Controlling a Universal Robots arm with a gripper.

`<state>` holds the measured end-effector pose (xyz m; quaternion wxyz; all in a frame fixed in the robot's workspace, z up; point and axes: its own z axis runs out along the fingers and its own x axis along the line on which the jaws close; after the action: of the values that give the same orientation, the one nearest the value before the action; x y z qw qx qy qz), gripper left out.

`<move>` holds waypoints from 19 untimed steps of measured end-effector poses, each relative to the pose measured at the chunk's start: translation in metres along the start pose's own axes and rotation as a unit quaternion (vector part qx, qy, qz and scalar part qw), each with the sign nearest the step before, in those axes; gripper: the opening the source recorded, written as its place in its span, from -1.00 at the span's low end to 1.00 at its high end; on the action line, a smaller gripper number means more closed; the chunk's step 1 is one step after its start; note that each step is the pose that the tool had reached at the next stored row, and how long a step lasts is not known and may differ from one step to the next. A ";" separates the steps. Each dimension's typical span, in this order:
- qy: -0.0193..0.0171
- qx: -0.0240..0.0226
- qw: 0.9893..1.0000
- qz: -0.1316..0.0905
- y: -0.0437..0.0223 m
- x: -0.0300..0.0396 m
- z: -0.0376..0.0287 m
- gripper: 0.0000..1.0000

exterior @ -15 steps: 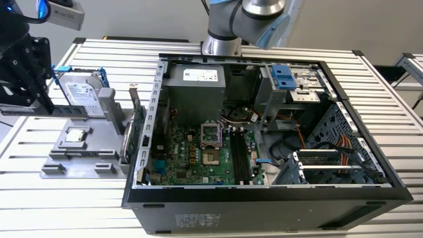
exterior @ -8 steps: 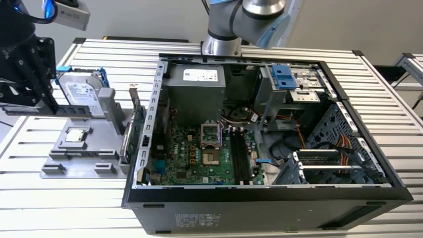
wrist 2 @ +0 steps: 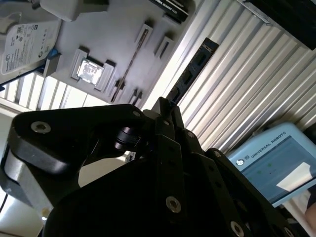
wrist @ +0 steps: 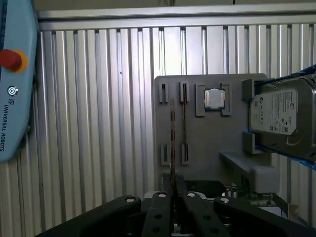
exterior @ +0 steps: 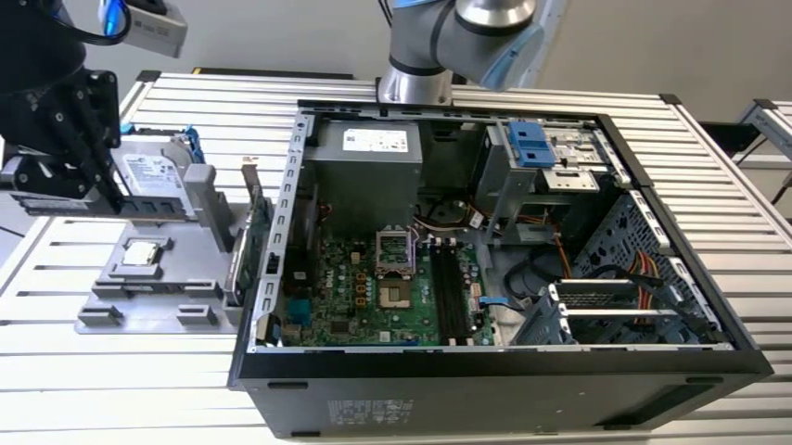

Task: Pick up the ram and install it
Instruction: 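Pick up the ram and move it above insertion slot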

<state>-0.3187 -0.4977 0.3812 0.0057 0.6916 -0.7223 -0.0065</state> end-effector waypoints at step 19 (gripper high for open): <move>0.000 0.000 1.000 0.000 -0.0281 -0.0013 -0.0005 -1.00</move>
<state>-0.2906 -0.4977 0.3813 0.0058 0.6916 -0.7223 -0.0065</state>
